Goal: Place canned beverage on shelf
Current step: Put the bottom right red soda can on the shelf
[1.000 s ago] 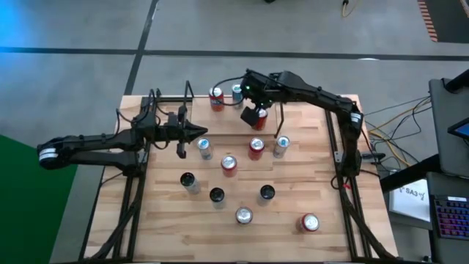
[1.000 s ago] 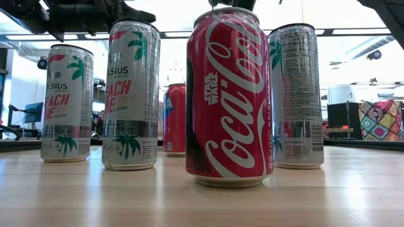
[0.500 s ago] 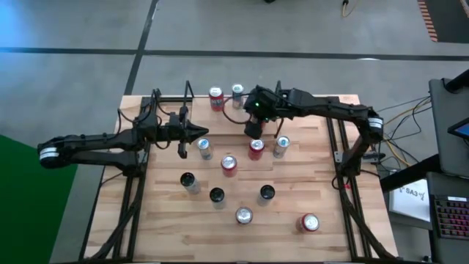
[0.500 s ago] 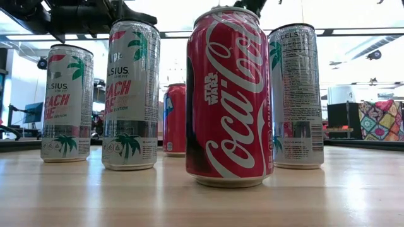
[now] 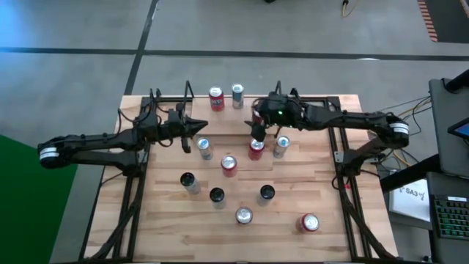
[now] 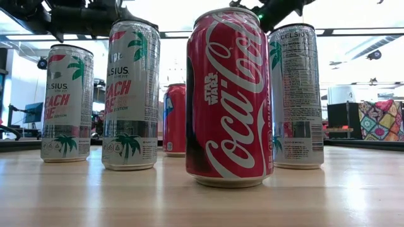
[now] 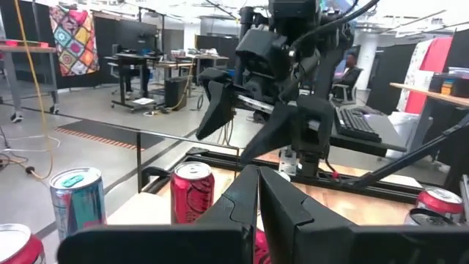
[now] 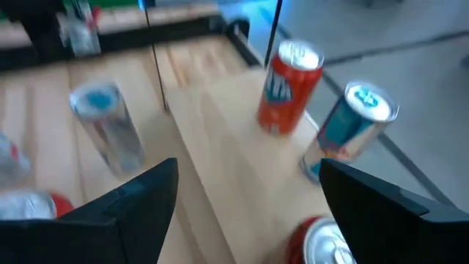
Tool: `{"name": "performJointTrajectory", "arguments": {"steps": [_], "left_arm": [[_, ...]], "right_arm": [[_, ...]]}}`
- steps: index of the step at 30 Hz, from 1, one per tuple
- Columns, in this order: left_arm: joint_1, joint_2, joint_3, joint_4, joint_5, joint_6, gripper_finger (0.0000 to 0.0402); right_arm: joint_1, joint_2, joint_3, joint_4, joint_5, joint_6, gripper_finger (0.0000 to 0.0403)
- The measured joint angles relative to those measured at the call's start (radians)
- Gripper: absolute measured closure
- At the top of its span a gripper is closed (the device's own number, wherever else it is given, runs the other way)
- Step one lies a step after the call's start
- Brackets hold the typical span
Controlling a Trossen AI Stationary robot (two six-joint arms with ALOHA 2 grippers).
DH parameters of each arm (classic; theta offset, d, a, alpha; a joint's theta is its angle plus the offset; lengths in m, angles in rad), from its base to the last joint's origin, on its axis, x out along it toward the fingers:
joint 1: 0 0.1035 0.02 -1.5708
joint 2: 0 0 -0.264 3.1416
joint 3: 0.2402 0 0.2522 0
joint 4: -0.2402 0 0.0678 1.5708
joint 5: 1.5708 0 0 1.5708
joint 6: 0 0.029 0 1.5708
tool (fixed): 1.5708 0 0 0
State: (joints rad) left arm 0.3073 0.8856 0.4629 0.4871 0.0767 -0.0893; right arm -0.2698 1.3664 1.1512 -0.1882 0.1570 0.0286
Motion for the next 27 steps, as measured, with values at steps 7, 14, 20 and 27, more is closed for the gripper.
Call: {"name": "performJointTrajectory", "arguments": {"steps": [7, 14, 20, 27], "left_arm": [[0.000, 0.000, 0.000, 0.000, 0.011, 0.026, 0.0402], [0.000, 0.010, 0.000, 0.003, 0.011, 0.054, 0.0402], [0.000, 0.011, 0.000, 0.007, 0.011, 0.051, 0.0402], [0.000, 0.031, 0.000, 0.009, 0.010, 0.046, 0.0402]], "right_arm": [[0.013, -0.076, -0.167, 0.219, 0.001, 0.042, 0.0184], [0.010, -0.106, -0.190, 0.331, 0.208, 0.034, 0.0315], [0.008, -0.106, -0.116, 0.127, 0.229, 0.032, 0.0389], [-0.020, -0.070, 0.003, -0.290, 0.240, 0.280, 0.0394]]}}
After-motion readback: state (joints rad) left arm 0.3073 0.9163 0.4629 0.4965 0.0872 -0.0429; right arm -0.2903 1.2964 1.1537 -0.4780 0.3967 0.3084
